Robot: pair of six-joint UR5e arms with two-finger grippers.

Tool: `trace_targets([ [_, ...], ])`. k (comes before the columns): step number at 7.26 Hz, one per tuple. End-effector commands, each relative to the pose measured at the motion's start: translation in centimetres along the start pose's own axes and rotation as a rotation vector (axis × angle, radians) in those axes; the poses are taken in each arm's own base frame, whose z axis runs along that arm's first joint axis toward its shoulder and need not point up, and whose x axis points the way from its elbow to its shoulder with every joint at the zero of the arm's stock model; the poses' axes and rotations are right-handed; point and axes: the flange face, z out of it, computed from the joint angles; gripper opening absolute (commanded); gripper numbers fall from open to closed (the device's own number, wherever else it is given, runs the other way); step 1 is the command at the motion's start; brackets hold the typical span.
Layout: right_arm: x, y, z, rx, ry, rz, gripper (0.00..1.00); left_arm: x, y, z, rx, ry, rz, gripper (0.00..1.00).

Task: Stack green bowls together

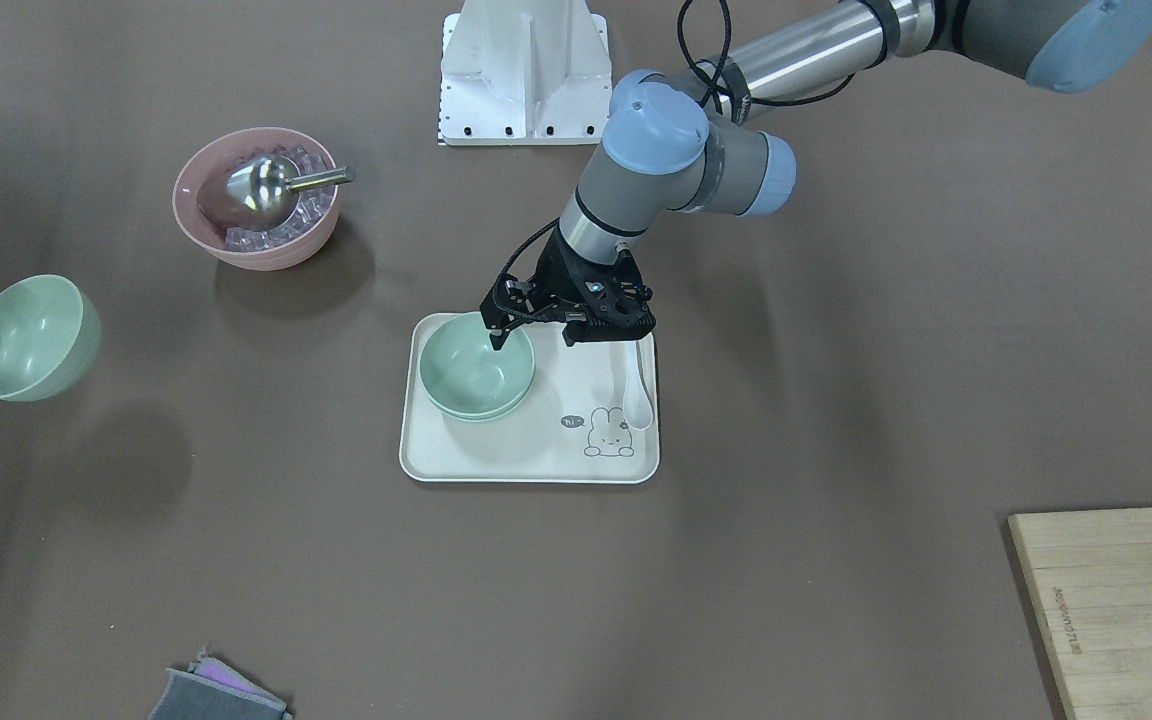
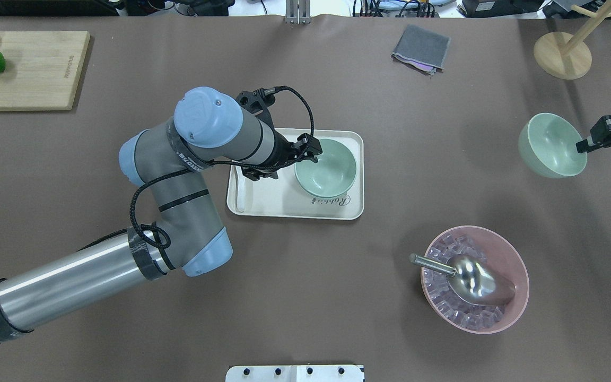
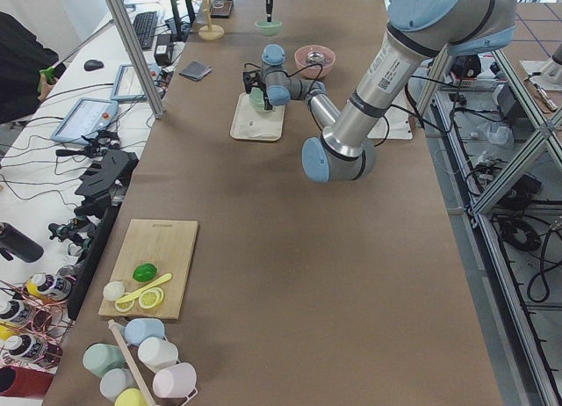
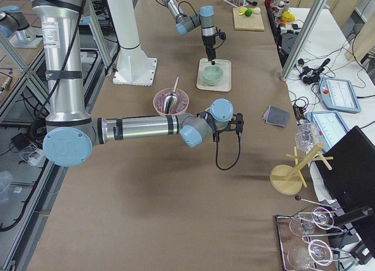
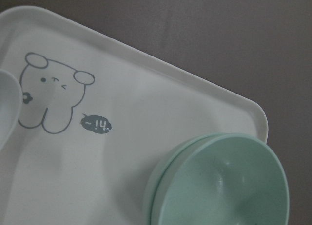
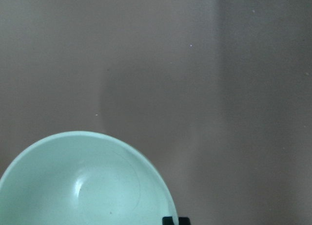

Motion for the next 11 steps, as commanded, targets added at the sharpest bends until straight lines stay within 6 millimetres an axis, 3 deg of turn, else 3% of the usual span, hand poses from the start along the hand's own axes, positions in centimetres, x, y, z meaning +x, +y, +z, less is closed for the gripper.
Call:
trace_targets([
  [1, -6.4, -1.8, -2.0, 0.039, -0.056, 0.05, 0.0, -0.7, -3.6, -5.0, -0.022, -0.023, -0.042, 0.98],
  [2, -9.5, -2.8, -2.0, 0.042, -0.077, 0.055, 0.0, -2.7, -4.1, -6.3, -0.015, -0.037, -0.052, 0.98],
  [3, -13.4, -3.2, 0.1, 0.018, -0.087, 0.028, 0.0, -5.3, -5.0, -7.5, 0.001, -0.049, -0.007, 0.98],
  [4, -17.6, -3.6, 2.9, 0.018, -0.08, 0.01, 0.0, -7.5, -5.4, -8.4, 0.01, -0.059, 0.084, 0.98],
  [5, -23.1, -3.1, 6.2, 0.031, -0.075, 0.004, 0.0, -9.0, -6.8, -10.0, 0.03, -0.062, 0.092, 0.98],
  [6, -27.4, -1.8, 9.5, 0.043, -0.071, -0.003, 0.0, -9.8, -8.0, -11.1, 0.028, -0.059, 0.08, 0.98],
  [7, -29.8, -0.8, 11.3, 0.046, -0.072, -0.018, 0.0, -10.0, -9.0, -11.9, 0.035, -0.057, 0.071, 0.98],
  [9, -31.8, 1.0, 13.1, 0.051, -0.118, -0.044, 0.0, -10.2, -9.3, -12.1, 0.041, -0.058, 0.069, 0.98],
  [11, -33.1, 2.5, 16.2, 0.092, -0.128, -0.065, 0.0, -10.3, -9.4, -12.0, 0.04, -0.062, 0.071, 0.98],
])
